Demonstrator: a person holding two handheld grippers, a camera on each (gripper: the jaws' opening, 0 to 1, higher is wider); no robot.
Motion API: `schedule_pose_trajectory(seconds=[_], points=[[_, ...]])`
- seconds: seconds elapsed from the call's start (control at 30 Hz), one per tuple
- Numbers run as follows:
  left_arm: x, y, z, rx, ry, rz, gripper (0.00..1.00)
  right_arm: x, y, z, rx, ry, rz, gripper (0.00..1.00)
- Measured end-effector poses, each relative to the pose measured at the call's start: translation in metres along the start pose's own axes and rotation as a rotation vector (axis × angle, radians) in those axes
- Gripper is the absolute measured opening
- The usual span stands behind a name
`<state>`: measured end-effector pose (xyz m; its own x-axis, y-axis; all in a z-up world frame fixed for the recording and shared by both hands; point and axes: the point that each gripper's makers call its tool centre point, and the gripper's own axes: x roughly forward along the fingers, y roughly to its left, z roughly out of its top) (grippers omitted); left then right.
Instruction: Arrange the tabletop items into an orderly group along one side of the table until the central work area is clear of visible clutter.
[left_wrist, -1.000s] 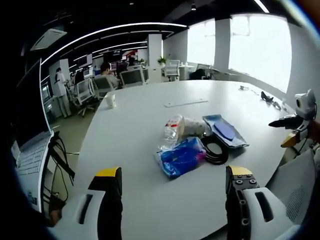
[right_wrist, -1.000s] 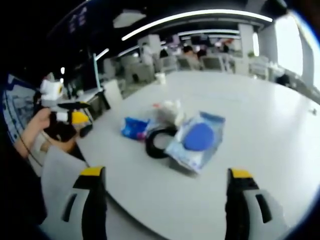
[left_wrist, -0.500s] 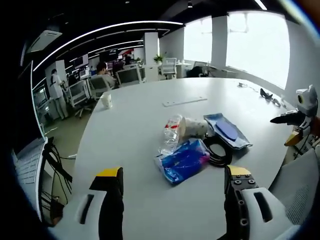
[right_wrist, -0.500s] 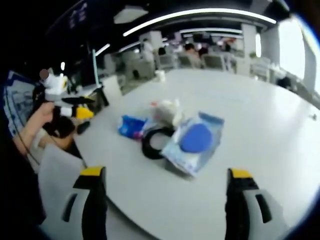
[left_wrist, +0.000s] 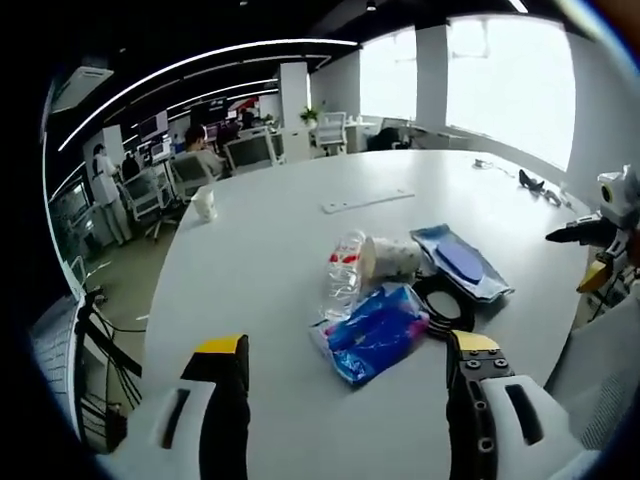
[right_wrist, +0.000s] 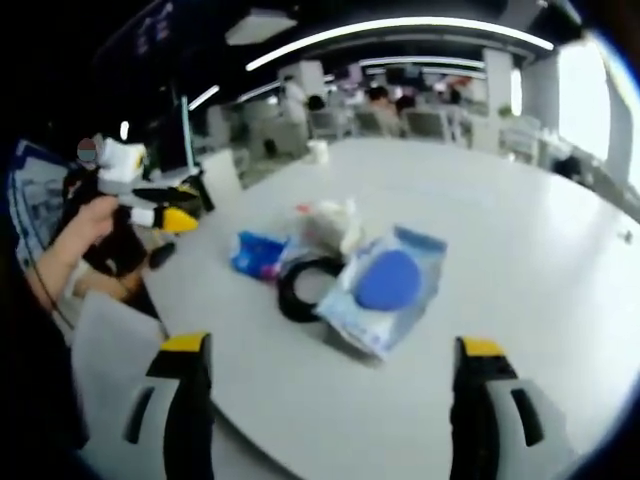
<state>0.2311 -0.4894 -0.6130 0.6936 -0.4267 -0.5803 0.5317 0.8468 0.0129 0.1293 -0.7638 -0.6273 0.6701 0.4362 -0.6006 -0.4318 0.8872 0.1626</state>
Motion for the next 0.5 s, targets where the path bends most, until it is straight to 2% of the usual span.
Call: schedule_pose_trajectory(seconds=[0.27,0.5], points=[[0.016,0.007,0.002,-0.008,0.015,-0.010,0.75,0.003,-0.006,-0.001,0.025,0.002,-0.012,0.97],[0.033,0.004,0.007,0.011,0.032,-0.043,0.75,0.005,-0.007,-0.001,0.032,-0.001,-0.019,0.98]])
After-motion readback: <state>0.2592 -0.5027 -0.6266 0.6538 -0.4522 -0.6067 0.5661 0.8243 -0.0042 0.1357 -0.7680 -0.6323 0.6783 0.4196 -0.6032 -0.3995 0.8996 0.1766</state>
